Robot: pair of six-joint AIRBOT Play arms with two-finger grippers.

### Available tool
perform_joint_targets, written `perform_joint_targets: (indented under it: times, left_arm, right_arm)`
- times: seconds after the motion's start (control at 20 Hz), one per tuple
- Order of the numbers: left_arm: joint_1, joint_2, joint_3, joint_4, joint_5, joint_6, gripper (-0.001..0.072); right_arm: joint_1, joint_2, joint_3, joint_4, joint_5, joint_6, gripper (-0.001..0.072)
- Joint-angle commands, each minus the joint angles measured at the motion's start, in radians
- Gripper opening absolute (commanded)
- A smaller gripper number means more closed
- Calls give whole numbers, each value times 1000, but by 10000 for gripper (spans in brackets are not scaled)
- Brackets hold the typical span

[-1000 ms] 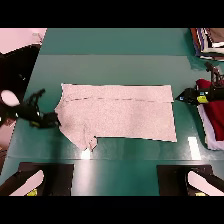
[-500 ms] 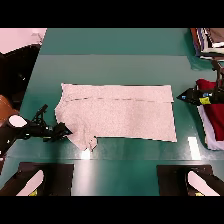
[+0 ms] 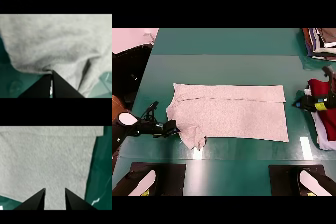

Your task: Fold the shirts.

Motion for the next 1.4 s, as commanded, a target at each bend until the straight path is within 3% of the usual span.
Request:
perform_joint_targets:
  times: [0.0, 0.05, 0.35, 0.45, 0.5, 0.55, 0.6, 0.7, 0.9, 1.05, 1.15, 1.35]
  left_arm:
    - [1, 2, 97, 47, -116, 29, 21]
    - [1, 2, 113, 45, -121, 29, 21]
    - [1, 2, 133, 46, -96, 29, 21]
    - [1, 2, 133, 48, -96, 29, 21]
    - [1, 2, 133, 54, -98, 29, 21]
    - [1, 2, 134, 64, -114, 30, 21]
    - [1, 2, 139, 94, -142, 31, 20]
    - [1, 3, 174, 198, -245, 29, 19]
    - [0, 163, 189, 284, -364, -10, 19]
    - [0, 233, 201, 187, -399, -27, 18]
    - [-18, 214, 235, 134, -335, -23, 19]
    - [-113, 60, 351, 189, -149, 32, 19]
  right_arm:
    - [-105, 0, -97, -146, 122, 11, 411]
    - [-151, 0, -166, -133, 111, 11, 491]
    - [-191, -101, -411, -6, 6, 0, 479]
    - [-126, -137, -416, 5, -20, 0, 366]
    - [-88, -144, -411, 4, -33, 0, 365]
    - [-58, -142, -402, -5, -36, 0, 315]
    - [-31, -127, -390, -23, -36, 0, 155]
    - [-2, -79, -358, -76, -8, 0, 12]
    - [3, 92, -298, -254, 149, 0, 11]
    - [4, 206, -260, -298, 187, 2, 10]
    - [21, 207, -197, -291, 162, 11, 10]
    - [122, 27, -24, -291, 53, 12, 10]
